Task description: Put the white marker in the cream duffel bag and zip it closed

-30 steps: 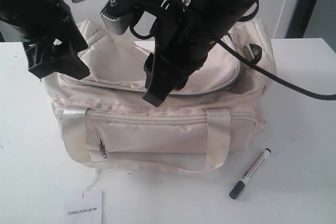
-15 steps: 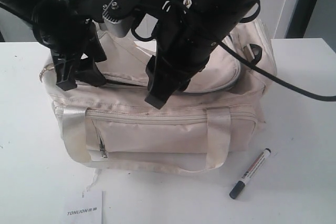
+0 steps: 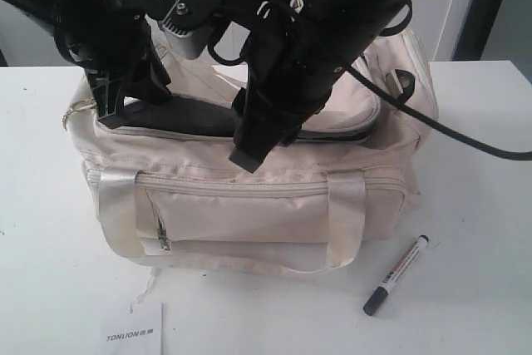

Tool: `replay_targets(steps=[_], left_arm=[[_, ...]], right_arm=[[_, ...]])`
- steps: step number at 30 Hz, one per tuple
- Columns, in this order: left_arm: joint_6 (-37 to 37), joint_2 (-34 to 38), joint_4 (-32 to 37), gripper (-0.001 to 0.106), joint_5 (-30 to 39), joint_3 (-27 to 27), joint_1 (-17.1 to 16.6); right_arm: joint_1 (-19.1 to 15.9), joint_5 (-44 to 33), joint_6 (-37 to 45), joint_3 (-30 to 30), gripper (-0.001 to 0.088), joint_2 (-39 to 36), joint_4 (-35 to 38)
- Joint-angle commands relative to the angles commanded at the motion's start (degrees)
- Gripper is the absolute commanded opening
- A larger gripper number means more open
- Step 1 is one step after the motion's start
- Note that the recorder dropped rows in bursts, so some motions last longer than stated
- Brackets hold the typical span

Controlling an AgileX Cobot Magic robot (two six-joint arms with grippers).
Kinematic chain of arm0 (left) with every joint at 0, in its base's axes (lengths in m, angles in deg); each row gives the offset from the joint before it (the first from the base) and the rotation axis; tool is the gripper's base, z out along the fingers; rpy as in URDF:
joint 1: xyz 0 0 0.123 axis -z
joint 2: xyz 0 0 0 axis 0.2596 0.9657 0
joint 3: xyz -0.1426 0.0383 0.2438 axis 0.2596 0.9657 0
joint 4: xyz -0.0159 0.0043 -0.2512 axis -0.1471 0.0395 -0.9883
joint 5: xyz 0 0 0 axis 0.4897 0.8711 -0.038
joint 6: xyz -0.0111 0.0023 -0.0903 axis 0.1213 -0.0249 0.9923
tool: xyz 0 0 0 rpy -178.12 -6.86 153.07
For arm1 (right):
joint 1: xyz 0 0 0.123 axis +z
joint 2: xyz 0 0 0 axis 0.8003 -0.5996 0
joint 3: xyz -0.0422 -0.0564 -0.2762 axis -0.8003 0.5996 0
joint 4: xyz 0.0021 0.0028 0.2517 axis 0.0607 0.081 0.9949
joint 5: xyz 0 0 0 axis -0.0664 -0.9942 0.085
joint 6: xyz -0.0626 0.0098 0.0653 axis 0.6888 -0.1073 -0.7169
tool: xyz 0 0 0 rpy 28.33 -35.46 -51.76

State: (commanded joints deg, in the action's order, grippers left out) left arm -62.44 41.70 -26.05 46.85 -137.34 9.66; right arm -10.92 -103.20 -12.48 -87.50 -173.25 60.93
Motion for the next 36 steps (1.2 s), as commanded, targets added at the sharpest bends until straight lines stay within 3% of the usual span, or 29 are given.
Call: replay_targets(steps=[2, 8, 14, 18, 22, 28, 36], left_arm=[[0.00, 0.00, -0.23, 0.000, 1.60, 0.00, 0.00], [1.66, 0.00, -0.23, 0.000, 2.45, 0.00, 0.00], [10.79, -1.56, -0.37, 0.000, -2.29, -0.13, 0.00], [12.24, -3.98, -0.52, 0.000, -5.83, -0.13, 0.00], [12.24, -5.51, -1.31, 0.000, -7.20, -0.13, 0.00], [13.86, -6.13, -1.46, 0.000, -5.99, -0.13, 0.00], [15.30, -6.13, -1.46, 0.000, -4.72, -0.13, 0.00]], right_arm=[[0.00, 0.00, 0.00, 0.00, 0.0433, 0.00, 0.00], [0.00, 0.00, 0.00, 0.00, 0.0433, 0.00, 0.00], [0.00, -0.01, 0.00, 0.00, 0.0433, 0.00, 1.59], [0.00, 1.43, 0.40, 0.00, 0.0433, -0.68, 5.50], [0.00, 3.01, 8.60, 0.00, 0.0433, -2.92, 11.47], [0.00, 7.66, 15.56, 0.00, 0.0433, -7.33, 12.34], [0.00, 15.31, 19.36, 0.00, 0.0573, -10.05, 12.11]])
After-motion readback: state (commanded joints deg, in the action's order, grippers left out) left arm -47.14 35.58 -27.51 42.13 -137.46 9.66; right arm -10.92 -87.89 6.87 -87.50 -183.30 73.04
